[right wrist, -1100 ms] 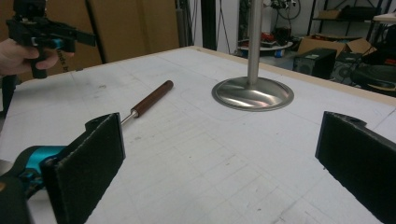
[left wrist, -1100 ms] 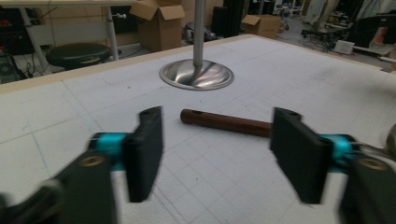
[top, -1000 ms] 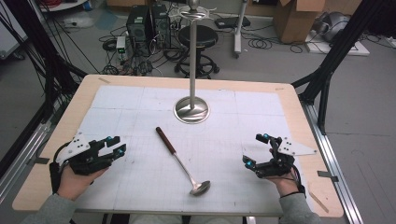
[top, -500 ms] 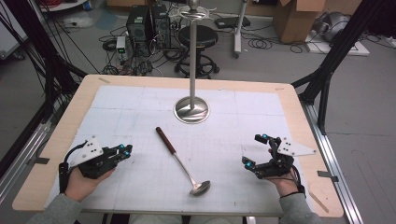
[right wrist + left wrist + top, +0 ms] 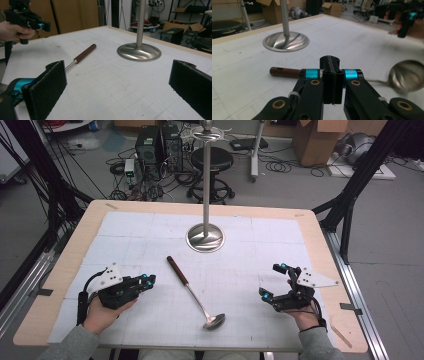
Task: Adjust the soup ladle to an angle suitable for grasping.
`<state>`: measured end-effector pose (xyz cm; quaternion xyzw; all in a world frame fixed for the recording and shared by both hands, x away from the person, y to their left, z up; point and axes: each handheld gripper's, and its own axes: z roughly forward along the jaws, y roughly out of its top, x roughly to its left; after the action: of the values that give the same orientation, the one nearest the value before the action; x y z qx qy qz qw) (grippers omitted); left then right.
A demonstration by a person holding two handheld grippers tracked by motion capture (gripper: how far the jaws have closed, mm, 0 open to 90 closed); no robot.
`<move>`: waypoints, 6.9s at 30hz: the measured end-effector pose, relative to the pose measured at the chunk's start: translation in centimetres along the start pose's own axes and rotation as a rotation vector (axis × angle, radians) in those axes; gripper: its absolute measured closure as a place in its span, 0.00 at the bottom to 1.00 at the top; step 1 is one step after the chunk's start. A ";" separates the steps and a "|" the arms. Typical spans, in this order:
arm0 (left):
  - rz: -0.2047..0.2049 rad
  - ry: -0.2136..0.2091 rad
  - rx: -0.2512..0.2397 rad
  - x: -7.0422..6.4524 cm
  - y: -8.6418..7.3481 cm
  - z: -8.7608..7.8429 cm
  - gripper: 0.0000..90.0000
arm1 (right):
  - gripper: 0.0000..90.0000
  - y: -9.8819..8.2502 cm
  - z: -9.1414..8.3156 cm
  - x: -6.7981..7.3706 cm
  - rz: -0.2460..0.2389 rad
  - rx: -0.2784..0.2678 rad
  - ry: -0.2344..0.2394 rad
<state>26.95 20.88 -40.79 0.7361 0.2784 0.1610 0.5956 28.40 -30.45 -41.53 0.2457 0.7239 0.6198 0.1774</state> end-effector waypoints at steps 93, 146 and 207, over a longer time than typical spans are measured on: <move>0.091 -0.301 0.470 -8.6 -1.8 13.4 1.00 | 0.00 -0.1 0.2 0.2 -0.006 0.028 0.031; 0.087 -0.373 0.535 -4.2 -3.3 3.9 1.00 | 0.00 -0.2 0.3 0.2 0.005 0.062 0.020; 0.007 -0.270 0.546 2.2 -4.2 -2.9 1.00 | 0.00 -0.3 0.4 0.1 0.005 0.069 0.024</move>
<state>26.09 25.06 -44.34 0.8846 0.2270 -0.0170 0.4069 28.48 -30.09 -41.90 0.2462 0.7464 0.5977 0.1584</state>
